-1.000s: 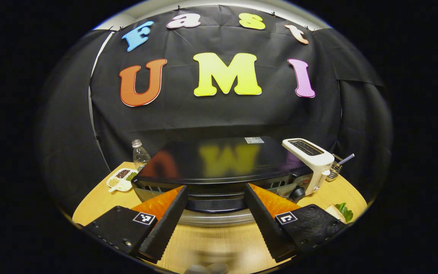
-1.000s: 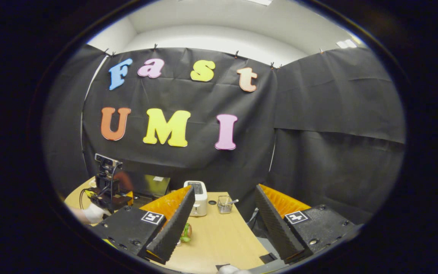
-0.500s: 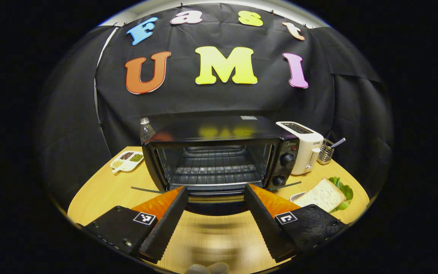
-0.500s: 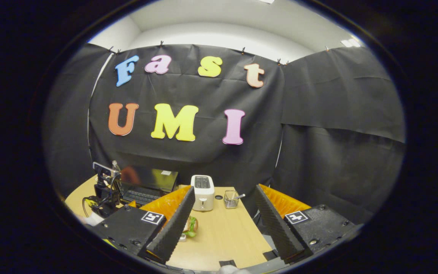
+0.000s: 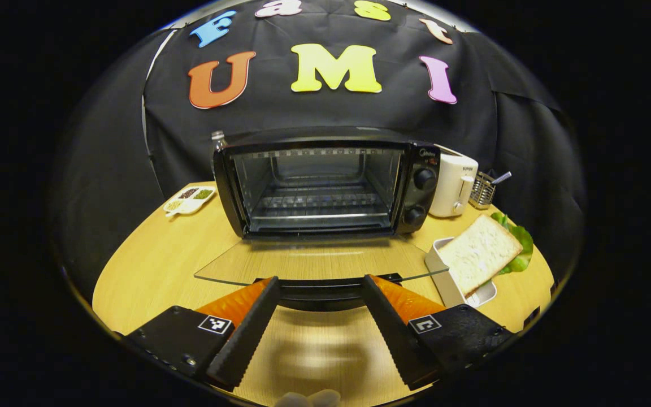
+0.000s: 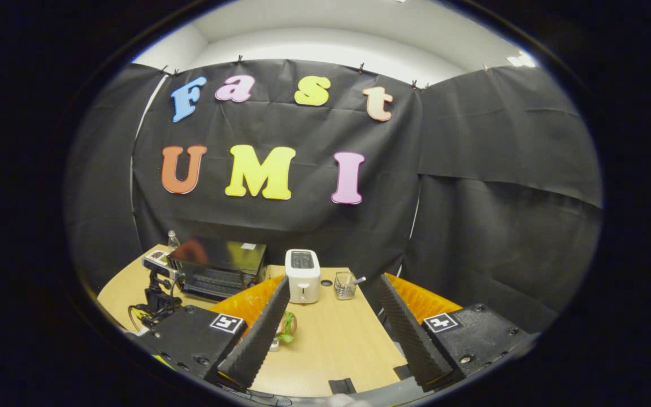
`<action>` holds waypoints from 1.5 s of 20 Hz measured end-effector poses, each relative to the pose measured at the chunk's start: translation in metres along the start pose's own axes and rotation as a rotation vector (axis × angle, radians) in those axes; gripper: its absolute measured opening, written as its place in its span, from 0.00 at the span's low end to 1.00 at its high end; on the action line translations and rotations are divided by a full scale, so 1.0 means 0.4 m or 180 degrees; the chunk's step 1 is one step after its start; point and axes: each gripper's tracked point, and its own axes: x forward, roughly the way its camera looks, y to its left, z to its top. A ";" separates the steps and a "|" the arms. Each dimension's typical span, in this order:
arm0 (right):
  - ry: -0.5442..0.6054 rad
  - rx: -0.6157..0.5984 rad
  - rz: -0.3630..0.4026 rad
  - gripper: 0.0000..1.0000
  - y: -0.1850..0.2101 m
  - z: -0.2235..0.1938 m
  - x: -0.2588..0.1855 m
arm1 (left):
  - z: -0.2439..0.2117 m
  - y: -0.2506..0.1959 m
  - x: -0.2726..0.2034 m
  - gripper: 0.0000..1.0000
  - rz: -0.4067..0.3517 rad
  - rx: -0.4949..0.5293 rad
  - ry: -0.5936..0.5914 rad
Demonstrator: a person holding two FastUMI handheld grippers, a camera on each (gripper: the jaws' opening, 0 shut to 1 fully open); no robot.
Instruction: Open the electric oven with the left hand, put the food in, and close the electric oven.
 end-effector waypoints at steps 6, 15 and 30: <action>0.0091 -0.0022 -0.0019 1.00 0.008 -0.032 0.006 | -0.110 -0.002 0.030 0.96 -0.0014 -0.0054 0.0423; 0.0283 0.0068 0.0101 1.00 0.025 -0.101 0.064 | -0.048 0.027 -0.008 0.96 -0.0096 -0.0054 0.0143; 0.1816 0.0838 0.1506 0.99 0.214 -0.556 0.411 | 0.404 0.151 -0.443 0.95 0.0316 -0.0083 -0.1261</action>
